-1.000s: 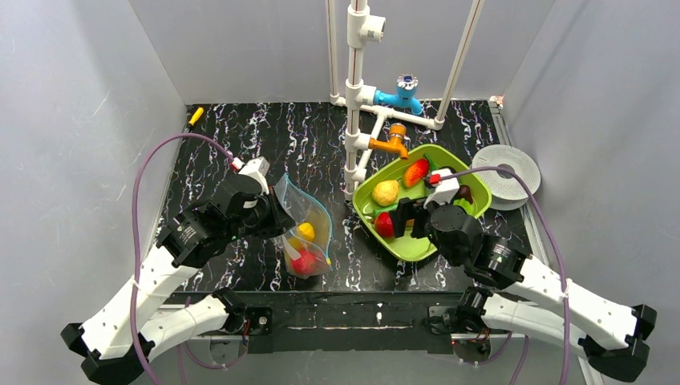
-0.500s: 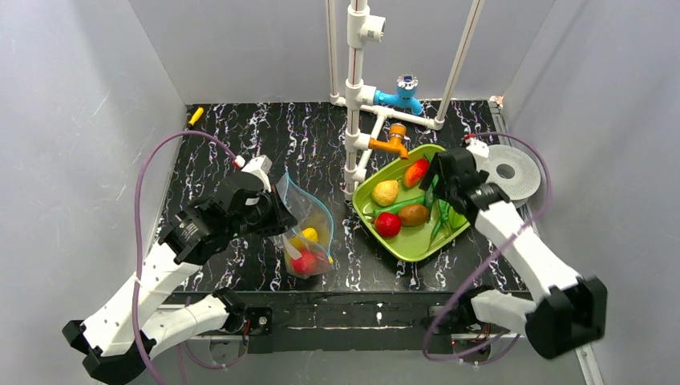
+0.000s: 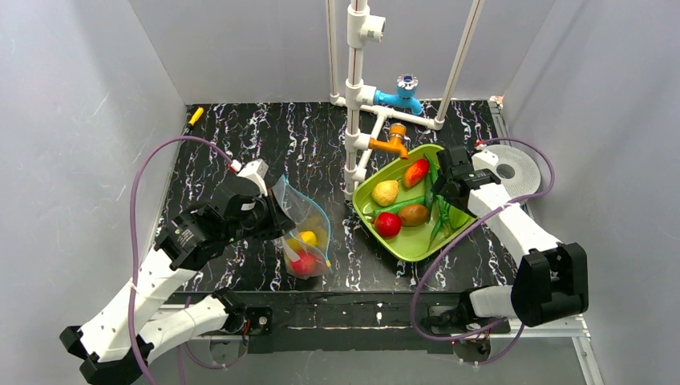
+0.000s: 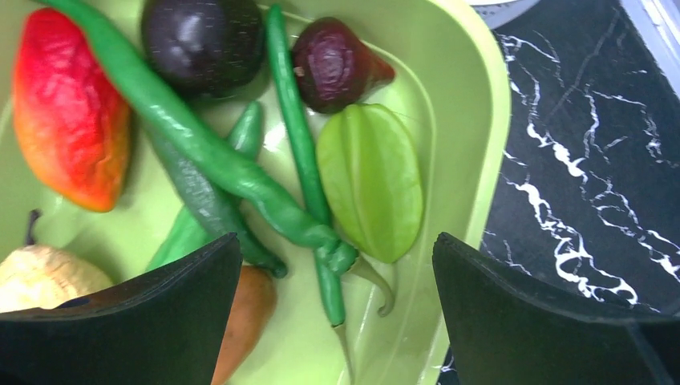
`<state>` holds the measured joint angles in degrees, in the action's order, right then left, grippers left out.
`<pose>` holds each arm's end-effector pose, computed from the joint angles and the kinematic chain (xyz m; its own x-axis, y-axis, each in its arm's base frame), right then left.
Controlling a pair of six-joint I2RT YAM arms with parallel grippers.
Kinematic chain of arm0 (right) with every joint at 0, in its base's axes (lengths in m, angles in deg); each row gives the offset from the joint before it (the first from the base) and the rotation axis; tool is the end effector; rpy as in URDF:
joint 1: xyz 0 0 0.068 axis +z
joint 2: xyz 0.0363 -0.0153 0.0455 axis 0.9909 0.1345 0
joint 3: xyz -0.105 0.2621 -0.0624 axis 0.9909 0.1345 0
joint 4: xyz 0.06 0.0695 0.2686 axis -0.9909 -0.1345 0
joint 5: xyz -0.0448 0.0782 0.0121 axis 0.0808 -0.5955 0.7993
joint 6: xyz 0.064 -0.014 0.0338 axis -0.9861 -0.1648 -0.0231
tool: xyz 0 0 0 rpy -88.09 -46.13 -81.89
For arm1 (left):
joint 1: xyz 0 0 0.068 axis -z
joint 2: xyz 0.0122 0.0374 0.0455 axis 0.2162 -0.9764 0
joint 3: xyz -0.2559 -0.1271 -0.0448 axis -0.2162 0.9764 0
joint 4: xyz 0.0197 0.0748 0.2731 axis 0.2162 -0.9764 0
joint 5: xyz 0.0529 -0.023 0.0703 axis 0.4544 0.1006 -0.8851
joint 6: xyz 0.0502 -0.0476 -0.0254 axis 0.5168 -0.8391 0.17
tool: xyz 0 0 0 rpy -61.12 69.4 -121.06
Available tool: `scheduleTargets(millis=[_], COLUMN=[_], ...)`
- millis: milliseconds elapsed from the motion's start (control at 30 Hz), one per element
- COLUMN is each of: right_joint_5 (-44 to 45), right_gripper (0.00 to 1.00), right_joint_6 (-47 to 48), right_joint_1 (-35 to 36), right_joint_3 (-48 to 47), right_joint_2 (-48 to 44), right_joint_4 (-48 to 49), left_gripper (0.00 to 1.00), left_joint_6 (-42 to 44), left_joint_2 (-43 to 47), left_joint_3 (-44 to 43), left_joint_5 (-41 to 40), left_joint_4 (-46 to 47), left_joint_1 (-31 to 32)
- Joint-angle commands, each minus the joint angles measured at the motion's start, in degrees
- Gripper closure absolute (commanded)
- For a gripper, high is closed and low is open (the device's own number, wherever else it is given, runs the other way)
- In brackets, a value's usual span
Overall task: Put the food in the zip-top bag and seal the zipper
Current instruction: Pick up the fake fruit from the bin.
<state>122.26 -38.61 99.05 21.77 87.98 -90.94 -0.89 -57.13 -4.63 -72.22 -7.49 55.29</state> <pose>0.2860 0.0499 0.2460 -0.5292 0.4551 -0.7161 0.6136 0.7882 0.0475 0.1381 -0.1226 0.3880 -0.7291 -0.2897 -0.6200 0.1724 0.7990 -0.5761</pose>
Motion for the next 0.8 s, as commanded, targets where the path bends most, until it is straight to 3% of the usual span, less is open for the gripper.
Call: scheduleTargets(millis=[0, 100, 133, 600, 767], right_joint_5=[3.6, 2.1, 1.6, 0.3, -2.0], right_gripper=[0.09, 0.26, 0.27, 0.23, 0.27], right_joint_6=[-0.9, 0.5, 0.6, 1.3, 2.2], right_joint_1=[-2.1, -3.0, -3.1, -3.8, -4.5], right_joint_3=[0.3, -0.4, -0.5, 1.1, -0.9], right_joint_2=[2.1, 5.2, 6.1, 13.2, 17.0], right_joint_4=[-1.1, -1.6, -1.7, 0.8, 0.8], left_gripper=[1.00, 1.00, 1.00, 1.00, 1.00], left_joint_6=[0.8, 1.7, 1.9, 1.4, 1.3], left_joint_2=[-0.8, -2.3, -2.7, -2.7, -2.2], left_joint_3=[0.1, -1.0, -1.1, 1.1, 1.4], left_joint_5=[-0.2, -0.1, -0.1, 0.2, -0.2], left_joint_4=[-0.6, -0.6, -0.5, 0.7, 1.0], left_joint_1=[-0.3, -0.3, -0.3, -0.3, -0.3])
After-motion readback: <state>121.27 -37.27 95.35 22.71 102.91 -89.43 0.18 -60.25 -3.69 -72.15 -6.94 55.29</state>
